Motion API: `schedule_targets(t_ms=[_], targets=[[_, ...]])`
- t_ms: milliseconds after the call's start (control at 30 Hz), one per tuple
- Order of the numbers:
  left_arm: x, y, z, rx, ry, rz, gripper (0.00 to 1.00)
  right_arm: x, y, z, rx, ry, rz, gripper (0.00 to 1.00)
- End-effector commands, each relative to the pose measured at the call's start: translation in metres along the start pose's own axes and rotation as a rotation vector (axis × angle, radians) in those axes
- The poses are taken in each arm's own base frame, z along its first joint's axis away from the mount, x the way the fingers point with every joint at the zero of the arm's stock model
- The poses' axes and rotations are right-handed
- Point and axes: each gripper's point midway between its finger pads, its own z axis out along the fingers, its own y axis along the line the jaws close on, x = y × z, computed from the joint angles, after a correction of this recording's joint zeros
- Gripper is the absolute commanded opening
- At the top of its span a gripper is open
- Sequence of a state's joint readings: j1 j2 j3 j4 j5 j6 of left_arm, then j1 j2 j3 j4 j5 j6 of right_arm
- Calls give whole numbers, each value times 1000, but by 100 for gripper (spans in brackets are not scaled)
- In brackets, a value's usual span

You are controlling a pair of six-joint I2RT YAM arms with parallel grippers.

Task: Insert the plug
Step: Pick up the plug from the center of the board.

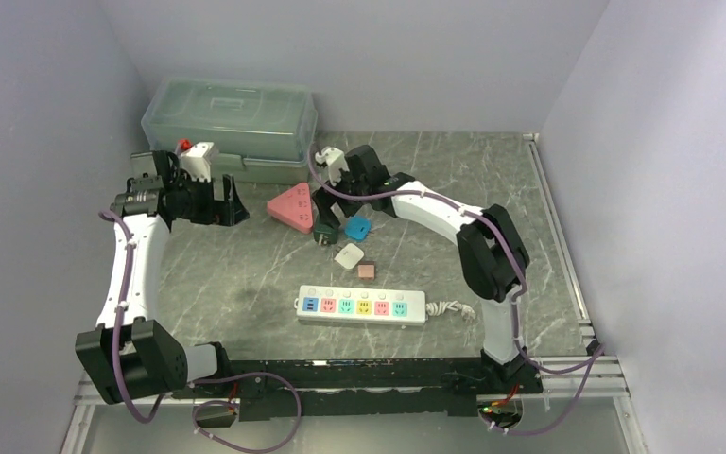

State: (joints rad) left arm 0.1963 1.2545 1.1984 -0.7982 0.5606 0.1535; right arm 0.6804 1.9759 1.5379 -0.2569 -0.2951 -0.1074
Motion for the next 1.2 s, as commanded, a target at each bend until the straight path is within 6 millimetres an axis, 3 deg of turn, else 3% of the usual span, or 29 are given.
schedule_targets(t_ms=[0,233,633,767,900,1033,1167], targets=[[2,-7,1,30,5,25,99,-28,11,7,-68,-67,8,100],[7,-8,6,29,15,33,99,-5,10,29,-29,-11,39,100],[3,-16,-1,39,6,52,99,12,11,51,-47,25,25,100],[3,-20,-4,48,6,58,99,17,9,55,-44,50,30,86],[4,-25,-4,66,12,65,99,17,10,48,-33,40,33,67],[6,-34,-3,98,13,78,99,5,10,32,-5,-16,37,64],[2,-46,-9,133,-9,131,99,-21,15,7,25,-96,102,61]])
